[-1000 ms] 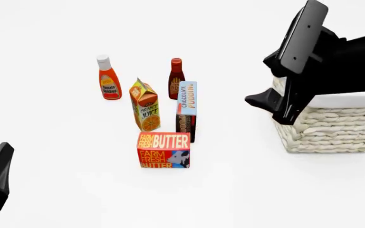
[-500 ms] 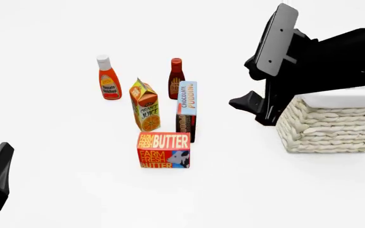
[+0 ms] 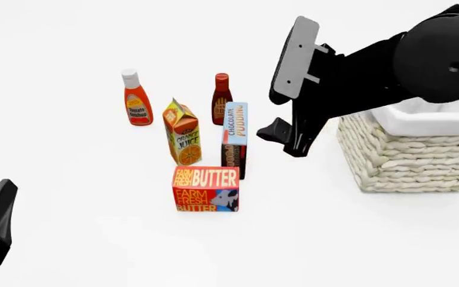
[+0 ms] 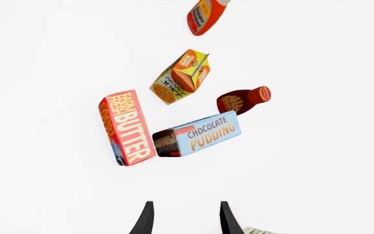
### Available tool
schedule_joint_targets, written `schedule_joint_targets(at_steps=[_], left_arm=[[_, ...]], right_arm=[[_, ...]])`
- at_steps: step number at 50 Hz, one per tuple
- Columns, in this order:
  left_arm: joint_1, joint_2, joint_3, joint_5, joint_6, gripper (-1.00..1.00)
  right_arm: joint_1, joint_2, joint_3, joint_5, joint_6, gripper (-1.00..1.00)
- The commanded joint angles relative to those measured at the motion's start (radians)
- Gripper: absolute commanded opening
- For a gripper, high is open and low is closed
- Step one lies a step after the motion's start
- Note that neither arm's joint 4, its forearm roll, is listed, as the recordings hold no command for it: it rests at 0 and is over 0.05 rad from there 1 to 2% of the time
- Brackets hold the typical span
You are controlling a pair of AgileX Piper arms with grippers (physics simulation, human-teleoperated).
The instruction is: Pick the butter and place it in the basket.
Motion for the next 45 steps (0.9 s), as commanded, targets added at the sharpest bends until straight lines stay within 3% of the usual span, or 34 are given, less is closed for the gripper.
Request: schedule_joint_targets(at_steps=[1, 45], left_arm=[[0.0, 0.0, 0.0, 0.0, 0.0, 1.0], [0.0, 0.0, 0.0, 0.0, 0.0, 1.0]], right_arm=[[0.038, 0.064, -0.029, -0.01, 0.008, 1.0], [0.15, 0.218, -0.13, -0.001, 0.036, 1.0]])
